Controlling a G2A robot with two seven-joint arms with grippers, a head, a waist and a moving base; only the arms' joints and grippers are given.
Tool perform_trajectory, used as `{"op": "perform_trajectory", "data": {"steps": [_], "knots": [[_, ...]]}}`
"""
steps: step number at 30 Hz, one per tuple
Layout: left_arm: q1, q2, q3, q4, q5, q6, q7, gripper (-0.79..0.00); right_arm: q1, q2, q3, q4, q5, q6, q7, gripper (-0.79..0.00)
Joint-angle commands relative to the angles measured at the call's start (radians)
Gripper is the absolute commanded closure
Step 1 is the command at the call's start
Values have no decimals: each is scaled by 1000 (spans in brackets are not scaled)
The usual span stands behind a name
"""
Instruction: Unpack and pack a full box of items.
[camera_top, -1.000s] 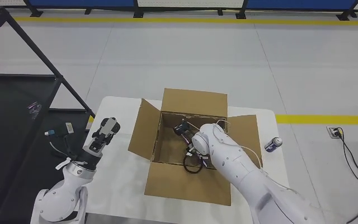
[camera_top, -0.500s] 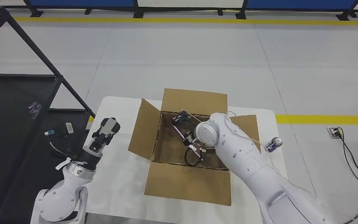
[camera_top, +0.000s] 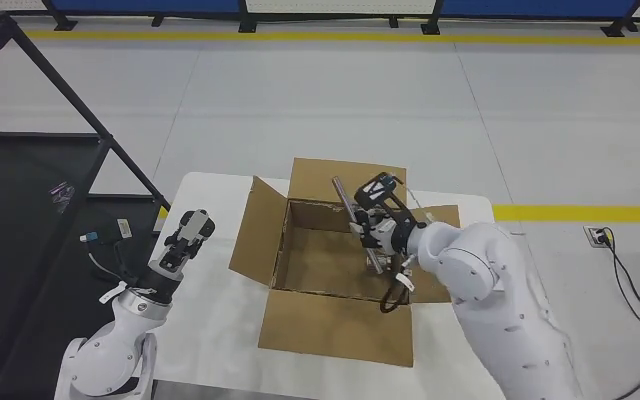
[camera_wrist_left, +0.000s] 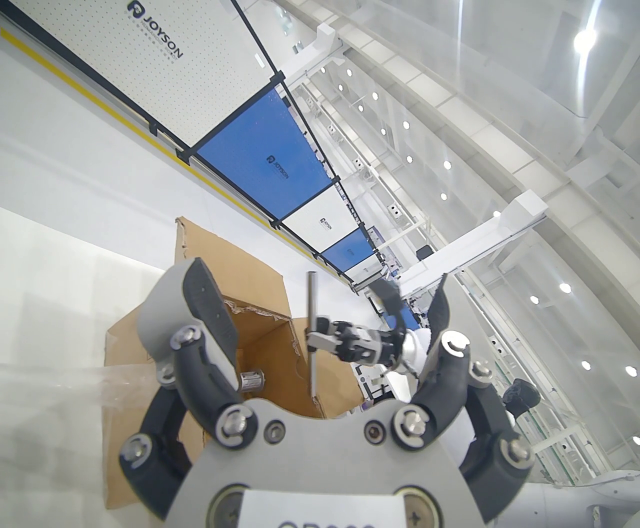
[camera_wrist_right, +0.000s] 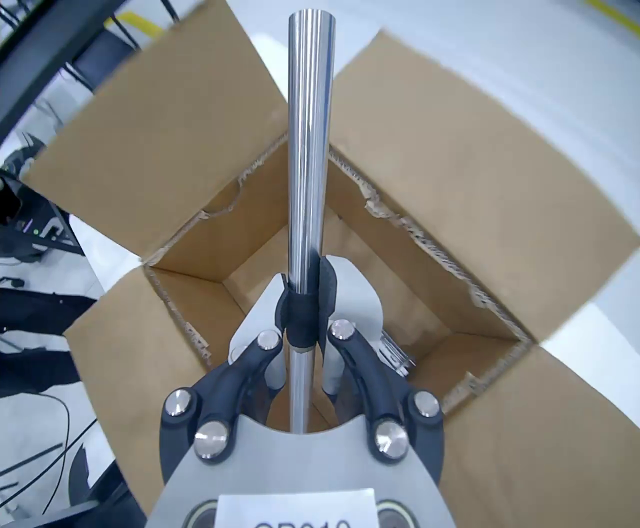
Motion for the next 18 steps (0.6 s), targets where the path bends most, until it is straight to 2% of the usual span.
{"op": "perform_trajectory", "data": {"steps": [1,5,9,13,18], "knots": [[0,0,0,0,0,0,0,-785,-62,12,85,-147,-36,22,-5,0],[0,0,0,0,0,0,0,-785,-169,31,240,-303,-101,77,-12,0],[0,0,0,0,0,0,0,-785,-272,46,373,-371,-150,101,34,0],[0,0,0,0,0,0,0,-785,-354,56,465,-339,-174,114,55,0],[0,0,0,0,0,0,0,-785,-422,68,513,-212,-204,83,79,0]]}}
